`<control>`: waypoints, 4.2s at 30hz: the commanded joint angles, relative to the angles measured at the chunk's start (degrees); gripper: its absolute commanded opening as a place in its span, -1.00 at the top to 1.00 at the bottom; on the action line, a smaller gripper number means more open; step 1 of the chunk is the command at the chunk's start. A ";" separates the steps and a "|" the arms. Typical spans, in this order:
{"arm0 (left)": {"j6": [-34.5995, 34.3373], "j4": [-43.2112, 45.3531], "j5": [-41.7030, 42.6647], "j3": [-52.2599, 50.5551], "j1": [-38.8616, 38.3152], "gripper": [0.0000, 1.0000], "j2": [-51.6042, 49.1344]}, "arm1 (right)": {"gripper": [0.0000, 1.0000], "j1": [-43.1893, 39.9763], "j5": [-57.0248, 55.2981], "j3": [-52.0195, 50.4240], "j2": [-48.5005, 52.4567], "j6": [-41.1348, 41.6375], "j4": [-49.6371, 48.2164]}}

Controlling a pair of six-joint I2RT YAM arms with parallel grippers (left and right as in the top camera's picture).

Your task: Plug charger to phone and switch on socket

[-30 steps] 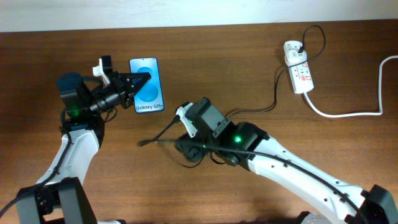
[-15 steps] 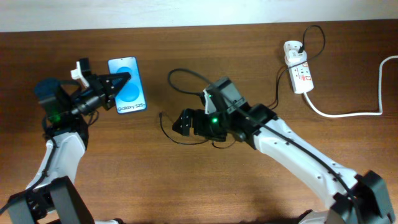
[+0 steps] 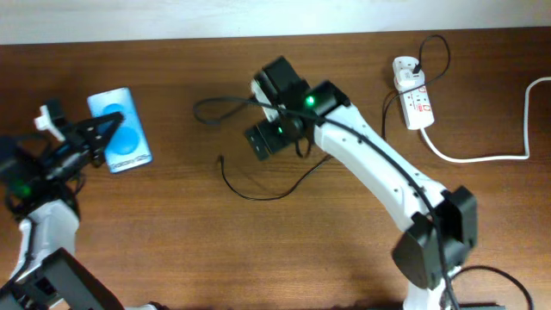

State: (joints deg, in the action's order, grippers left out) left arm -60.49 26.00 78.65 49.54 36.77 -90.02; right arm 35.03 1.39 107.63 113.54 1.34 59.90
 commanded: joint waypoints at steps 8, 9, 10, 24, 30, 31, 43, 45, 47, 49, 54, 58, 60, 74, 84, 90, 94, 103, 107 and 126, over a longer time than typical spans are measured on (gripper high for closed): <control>3.85 0.46 4.39 0.74 9.97 1.00 0.87 | -0.89 13.33 -26.18 1.88 11.72 -12.52 -4.66; 3.85 0.46 4.76 0.74 10.95 1.00 0.87 | -0.89 14.49 -27.23 1.88 12.37 -13.40 -5.81; 3.98 0.46 5.25 0.74 12.13 1.00 0.87 | -0.89 15.56 -27.78 1.88 12.92 -14.36 -7.08; 6.01 0.46 8.59 0.74 17.18 1.00 0.87 | -0.69 23.50 -39.04 1.88 25.40 -20.52 -22.23; 6.40 0.46 8.61 0.74 17.18 1.00 0.87 | -0.22 23.30 -43.71 1.88 25.75 -18.32 -23.34; 6.40 0.46 8.61 0.74 17.18 1.00 0.87 | -0.22 22.84 -43.67 1.88 25.75 -17.90 -22.64; 6.40 0.46 8.81 0.74 17.18 1.00 0.87 | -0.19 20.98 -36.28 1.88 25.75 -2.47 -15.93; 6.40 0.46 8.81 0.74 17.18 1.00 0.87 | -0.14 19.78 -32.50 1.88 25.75 -0.94 -15.26; 6.40 0.46 8.81 0.74 17.18 1.00 0.87 | 0.07 18.27 -29.77 1.88 25.75 2.19 -14.38; 6.40 0.46 8.79 0.74 17.18 1.00 0.87 | 0.12 18.10 -29.42 1.88 25.75 2.34 -14.01; 6.40 0.46 8.79 0.74 17.18 1.00 0.87 | 0.50 18.21 -29.44 2.49 25.68 2.36 -13.99; 6.40 0.46 8.81 0.74 17.18 1.00 0.87 | 0.22 17.99 -29.38 8.20 25.68 2.36 -12.57; 6.40 0.46 8.83 0.74 17.18 1.00 0.87 | 0.17 17.05 -27.67 8.59 25.68 2.36 -13.09; 6.40 0.46 9.05 0.74 17.18 1.00 0.87 | -0.12 18.93 -29.51 8.68 25.73 4.68 -10.49; 6.38 0.46 9.27 0.74 17.18 1.00 0.87 | -0.06 17.94 -33.05 8.63 28.89 6.73 -10.16; 6.38 0.46 9.25 0.74 17.18 1.00 0.87 | 0.15 17.99 -32.96 8.63 29.35 8.63 -9.29; 6.40 0.46 9.25 0.74 17.18 1.00 0.87 | 0.33 17.84 -32.96 8.63 29.35 8.61 -9.79; 6.40 0.46 9.27 0.74 17.18 1.00 0.87 | 0.91 17.46 -28.50 15.13 27.54 8.61 -5.64; 6.38 0.44 9.66 0.74 17.11 1.00 0.87 | 0.92 14.27 -5.90 24.46 23.47 8.63 4.66; 6.27 0.44 10.34 0.74 6.73 1.00 0.87 | 0.91 -10.80 44.50 22.64 9.22 -18.69 37.46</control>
State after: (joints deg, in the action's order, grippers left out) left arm -55.22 26.13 87.90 49.54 43.88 -90.02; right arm 25.61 51.72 130.26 130.06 -18.68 96.75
